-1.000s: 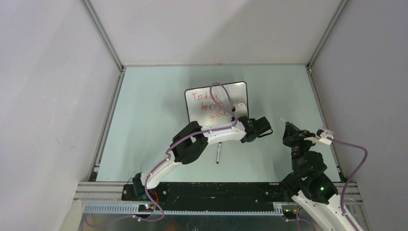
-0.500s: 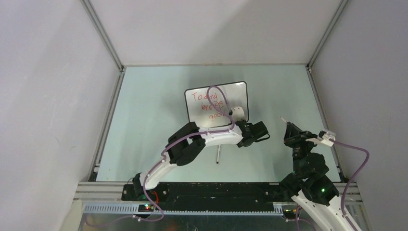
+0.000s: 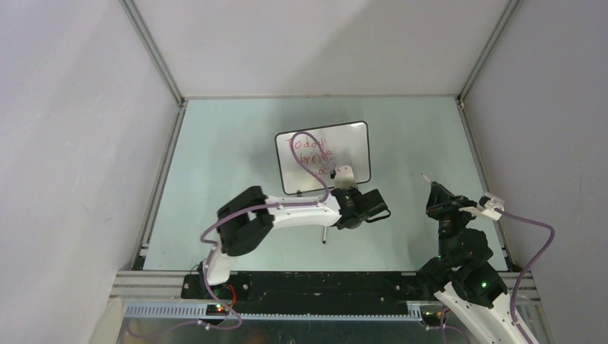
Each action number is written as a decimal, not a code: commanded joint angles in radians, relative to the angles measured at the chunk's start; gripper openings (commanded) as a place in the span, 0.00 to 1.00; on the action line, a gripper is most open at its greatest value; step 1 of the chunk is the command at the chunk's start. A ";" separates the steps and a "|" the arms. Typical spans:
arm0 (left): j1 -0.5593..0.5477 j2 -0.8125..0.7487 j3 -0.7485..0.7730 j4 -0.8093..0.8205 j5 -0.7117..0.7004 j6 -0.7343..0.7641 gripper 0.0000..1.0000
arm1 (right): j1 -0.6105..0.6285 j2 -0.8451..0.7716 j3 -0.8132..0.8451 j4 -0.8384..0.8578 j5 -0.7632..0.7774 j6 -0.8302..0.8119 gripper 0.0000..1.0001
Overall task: Write a sentence on the whiteboard
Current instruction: Move the pen cap to the center of the board, then pick up the pen cap from the center of the board.
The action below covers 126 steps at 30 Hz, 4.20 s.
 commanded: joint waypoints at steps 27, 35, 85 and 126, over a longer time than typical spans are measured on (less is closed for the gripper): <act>0.232 -0.836 -0.893 0.002 -0.035 -0.282 0.07 | -0.004 0.125 0.040 0.056 -0.304 -0.081 0.00; 0.348 -0.758 -0.955 0.181 0.131 -0.217 0.12 | -0.003 0.171 0.040 0.057 -0.353 -0.087 0.00; 0.556 -0.684 -0.789 0.057 0.338 0.142 0.47 | -0.003 0.191 0.033 0.077 -0.404 -0.102 0.00; 0.597 -1.008 -0.889 0.241 0.645 -0.147 0.00 | 0.348 0.453 -0.058 0.628 -0.722 -0.289 0.00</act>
